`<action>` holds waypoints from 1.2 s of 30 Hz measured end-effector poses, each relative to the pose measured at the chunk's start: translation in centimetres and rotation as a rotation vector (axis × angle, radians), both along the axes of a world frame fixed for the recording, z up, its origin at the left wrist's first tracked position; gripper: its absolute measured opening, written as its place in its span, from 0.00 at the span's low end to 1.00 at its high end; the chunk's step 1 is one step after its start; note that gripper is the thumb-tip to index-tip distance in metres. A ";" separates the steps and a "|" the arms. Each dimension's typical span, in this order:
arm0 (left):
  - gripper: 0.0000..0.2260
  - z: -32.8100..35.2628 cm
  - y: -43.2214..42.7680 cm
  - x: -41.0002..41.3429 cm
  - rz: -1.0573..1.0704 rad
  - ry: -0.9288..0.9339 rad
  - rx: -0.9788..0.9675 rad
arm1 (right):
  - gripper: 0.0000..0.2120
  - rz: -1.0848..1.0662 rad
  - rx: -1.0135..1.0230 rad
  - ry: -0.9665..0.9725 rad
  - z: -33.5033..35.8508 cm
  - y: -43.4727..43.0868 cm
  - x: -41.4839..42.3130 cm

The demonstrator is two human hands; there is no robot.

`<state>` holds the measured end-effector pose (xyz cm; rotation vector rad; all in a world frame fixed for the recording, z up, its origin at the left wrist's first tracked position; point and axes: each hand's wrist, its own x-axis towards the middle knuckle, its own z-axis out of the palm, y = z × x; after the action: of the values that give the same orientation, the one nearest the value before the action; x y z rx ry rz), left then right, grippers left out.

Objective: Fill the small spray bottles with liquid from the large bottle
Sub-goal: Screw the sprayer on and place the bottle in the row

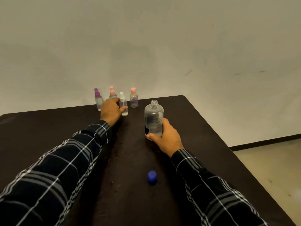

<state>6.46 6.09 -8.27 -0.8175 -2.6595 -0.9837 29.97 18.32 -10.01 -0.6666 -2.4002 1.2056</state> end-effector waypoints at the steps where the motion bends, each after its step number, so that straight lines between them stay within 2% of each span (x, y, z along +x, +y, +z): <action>1: 0.14 -0.1 0.3 -0.2 0.002 0.011 -0.005 | 0.30 -0.005 0.005 -0.005 -0.2 0.0 0.0; 17: 0.18 0.0 3.8 -1.8 0.124 0.001 -0.068 | 0.30 -0.048 0.039 0.003 -1.4 0.0 -0.1; 22: 0.19 -0.1 4.5 -2.0 0.174 -0.028 -0.014 | 0.29 -0.044 0.039 0.017 -1.6 0.0 -0.2; 26: 0.20 -0.4 4.4 -1.7 0.164 -0.009 0.063 | 0.28 -0.043 0.044 0.031 -1.7 0.0 -0.1; 30: 0.26 -0.7 4.3 -1.7 0.125 0.015 0.118 | 0.29 -0.040 0.036 0.019 -1.7 0.0 -0.2; 36: 0.29 -0.6 4.6 -1.8 0.089 0.094 0.037 | 0.29 -0.040 0.044 0.031 -1.8 0.1 -0.3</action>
<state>4.63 10.66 -8.88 -0.7126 -2.5668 -0.9458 29.71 18.42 -11.86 -0.6742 -2.3699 1.1362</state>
